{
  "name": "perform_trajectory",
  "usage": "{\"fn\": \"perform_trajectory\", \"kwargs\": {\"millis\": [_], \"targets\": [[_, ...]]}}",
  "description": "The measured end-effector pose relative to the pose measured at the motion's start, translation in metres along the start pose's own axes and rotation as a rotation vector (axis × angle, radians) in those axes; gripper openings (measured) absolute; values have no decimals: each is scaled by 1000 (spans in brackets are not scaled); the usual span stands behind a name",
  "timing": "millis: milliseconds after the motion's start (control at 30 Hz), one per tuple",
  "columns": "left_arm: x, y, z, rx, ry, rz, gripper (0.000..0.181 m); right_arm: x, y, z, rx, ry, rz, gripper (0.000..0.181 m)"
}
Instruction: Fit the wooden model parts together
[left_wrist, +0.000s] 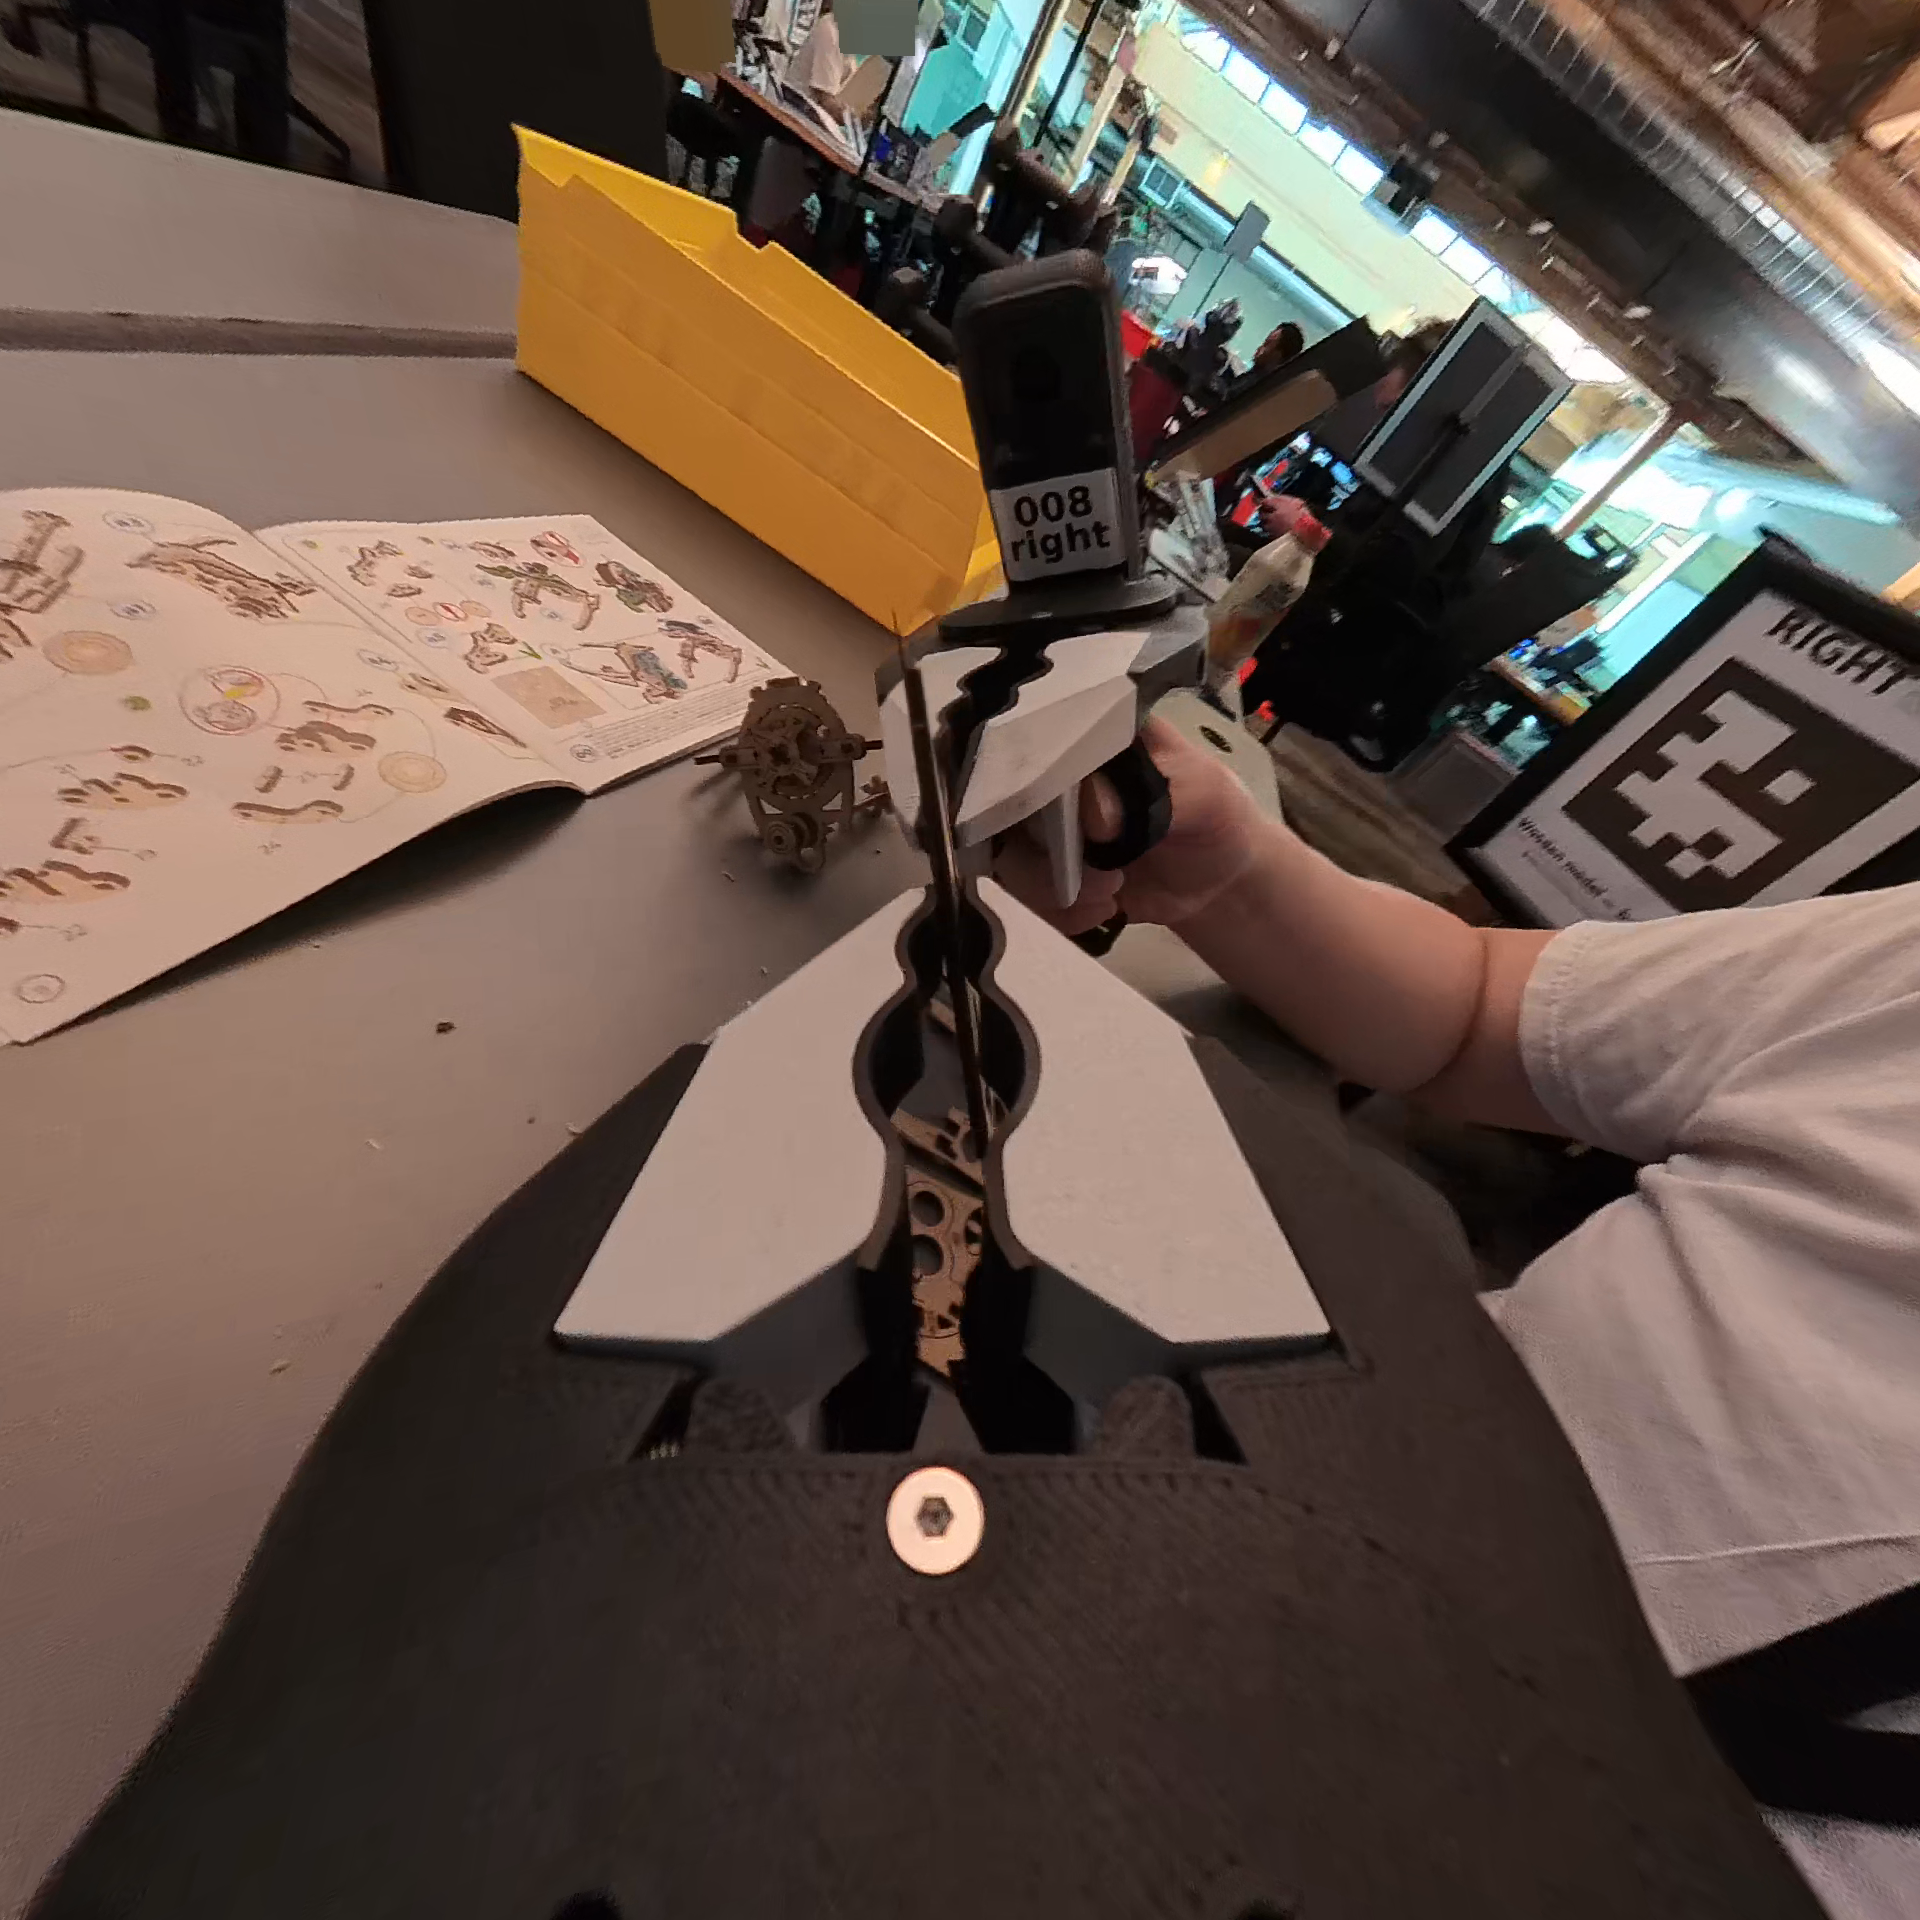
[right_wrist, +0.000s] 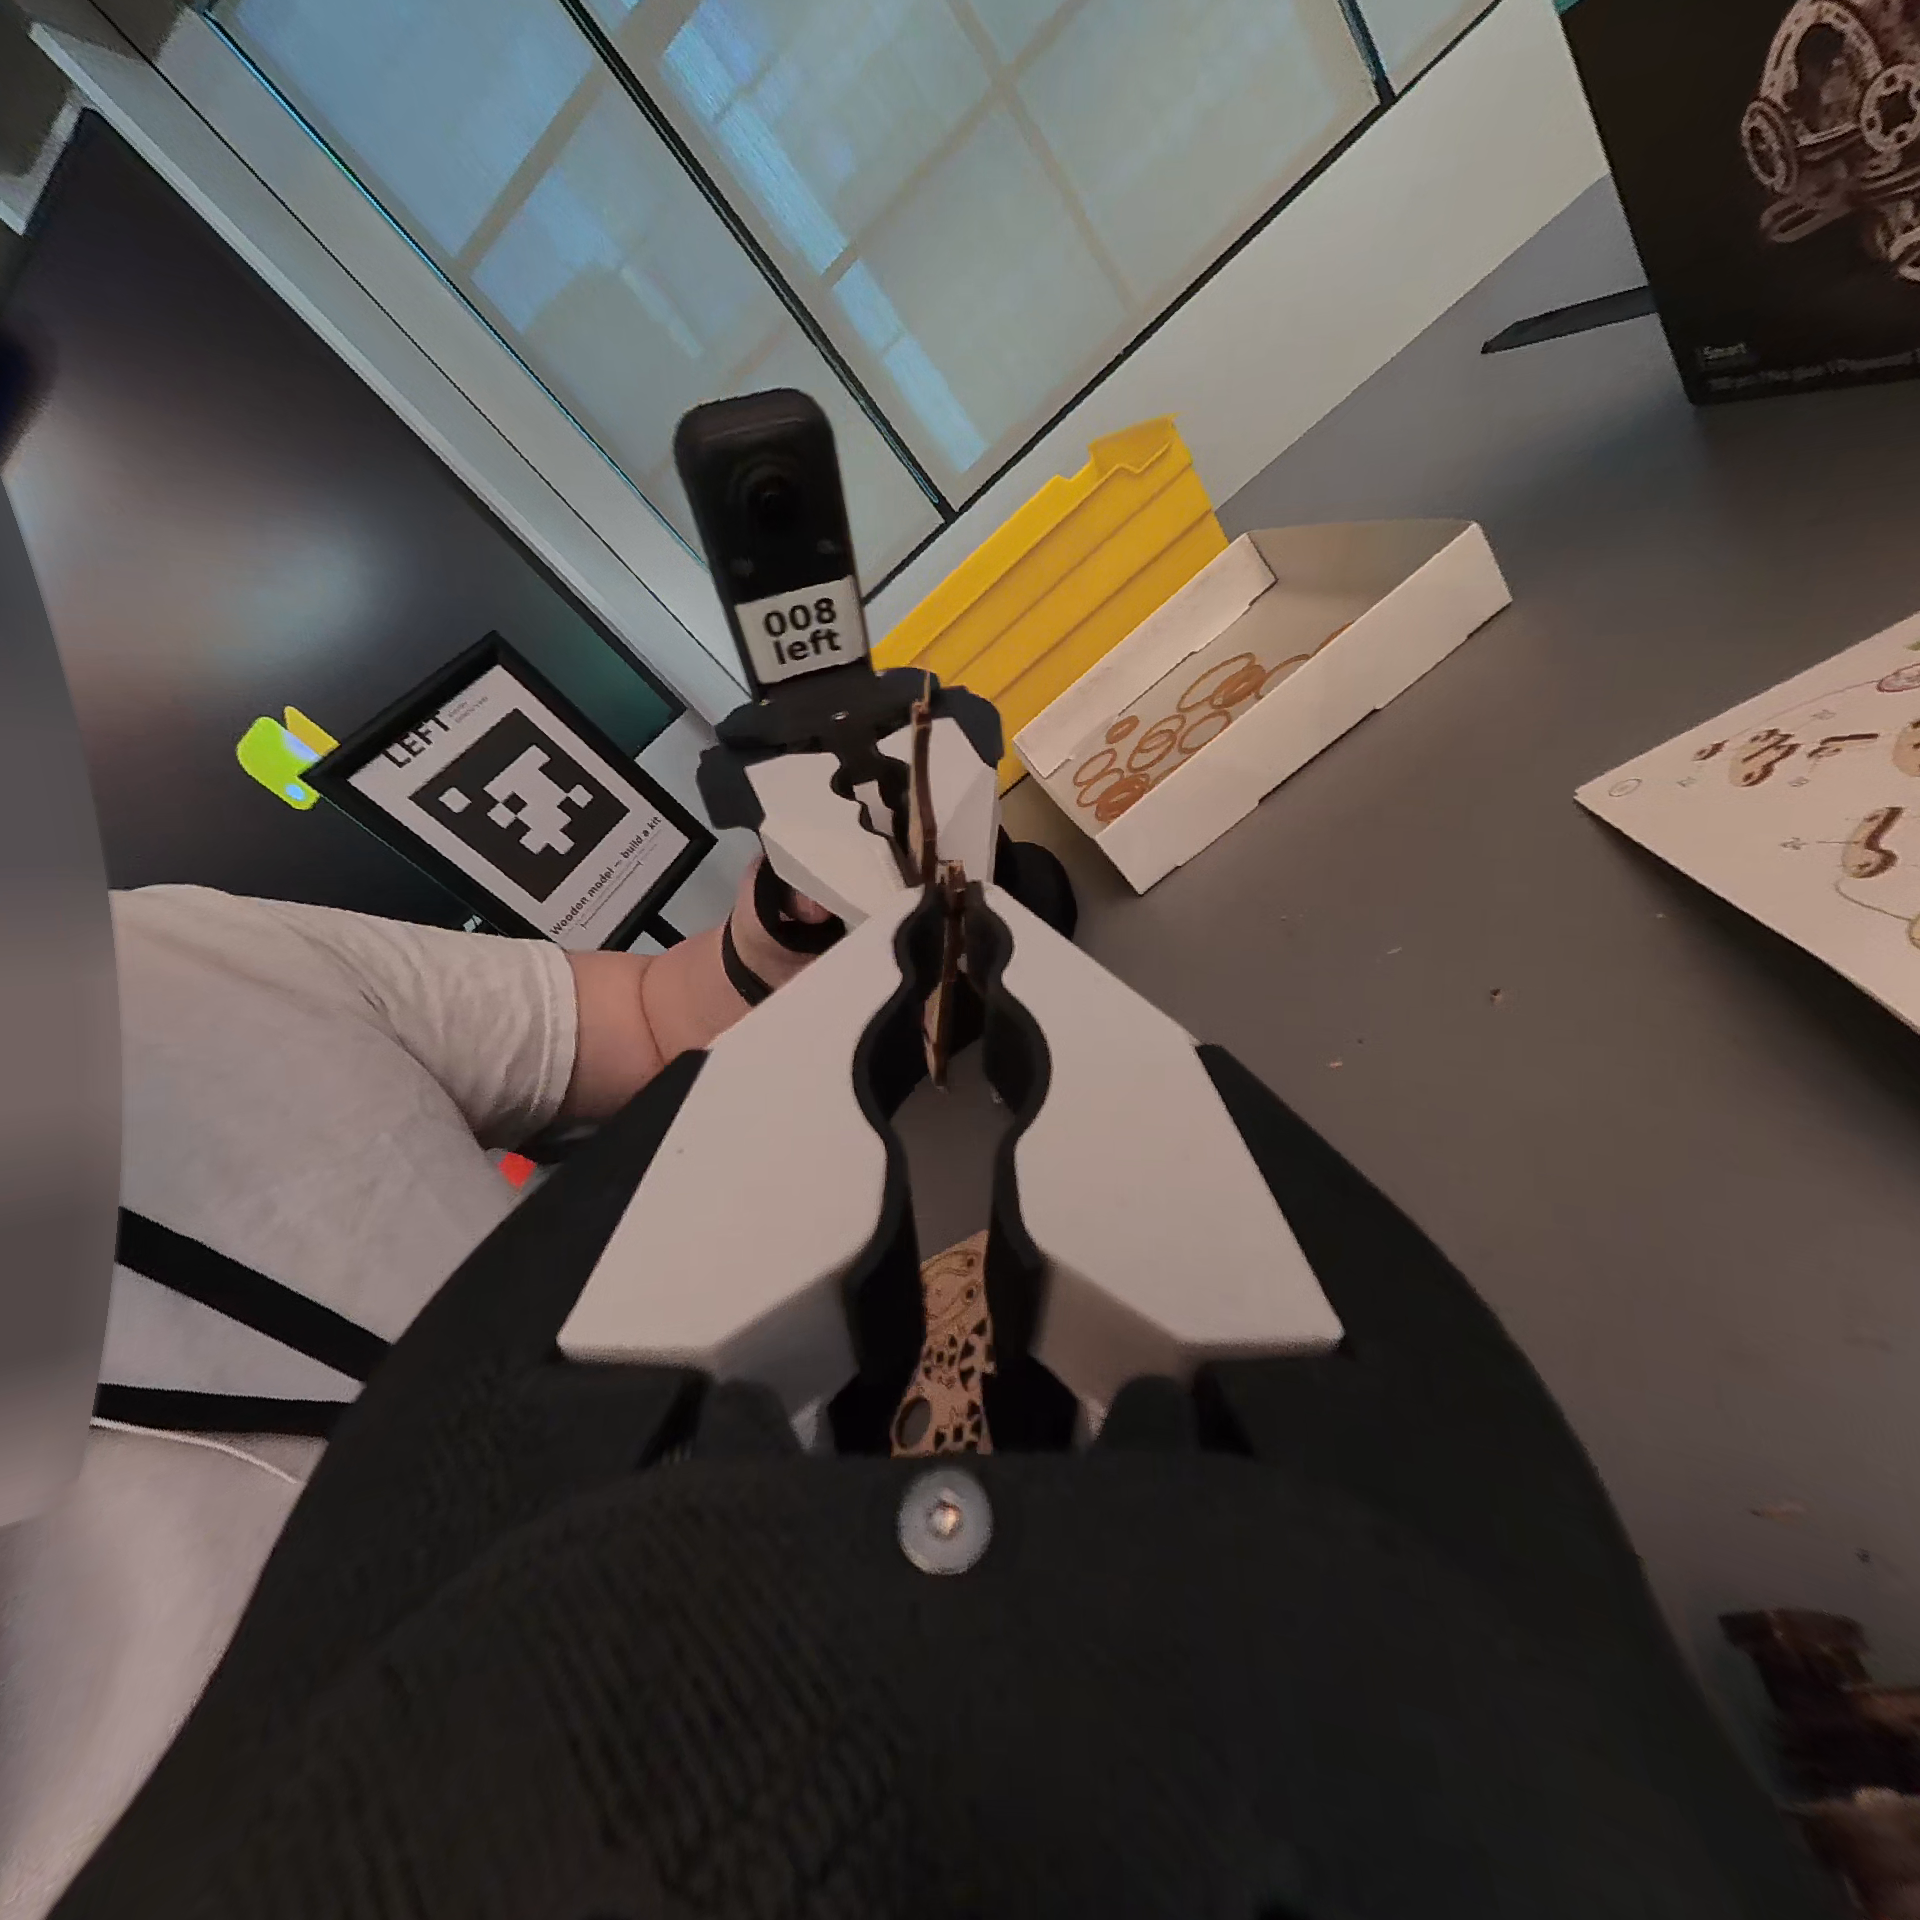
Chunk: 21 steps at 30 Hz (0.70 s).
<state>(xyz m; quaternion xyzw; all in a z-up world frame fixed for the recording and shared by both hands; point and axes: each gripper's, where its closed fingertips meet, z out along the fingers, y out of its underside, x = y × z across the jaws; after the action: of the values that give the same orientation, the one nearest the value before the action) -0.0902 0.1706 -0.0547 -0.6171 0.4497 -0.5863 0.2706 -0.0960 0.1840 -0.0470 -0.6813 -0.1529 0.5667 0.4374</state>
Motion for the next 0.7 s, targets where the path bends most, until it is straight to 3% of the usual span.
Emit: {"fn": "perform_trajectory", "kwargs": {"millis": [367,433,533,700], "targets": [[-10,1,3,8,-123,52,0,12,0,0,1,180,-167,4],[-4,-4,1,42,-58,15,0,2,-7,1,52,110,-162,3],[2,-12,-2,93,30,-78,0,-5,-14,-1,112,-35,9,1],[-2,-11,-2,92,-9,-58,0,-1,-13,-1,93,36,-46,1]]}}
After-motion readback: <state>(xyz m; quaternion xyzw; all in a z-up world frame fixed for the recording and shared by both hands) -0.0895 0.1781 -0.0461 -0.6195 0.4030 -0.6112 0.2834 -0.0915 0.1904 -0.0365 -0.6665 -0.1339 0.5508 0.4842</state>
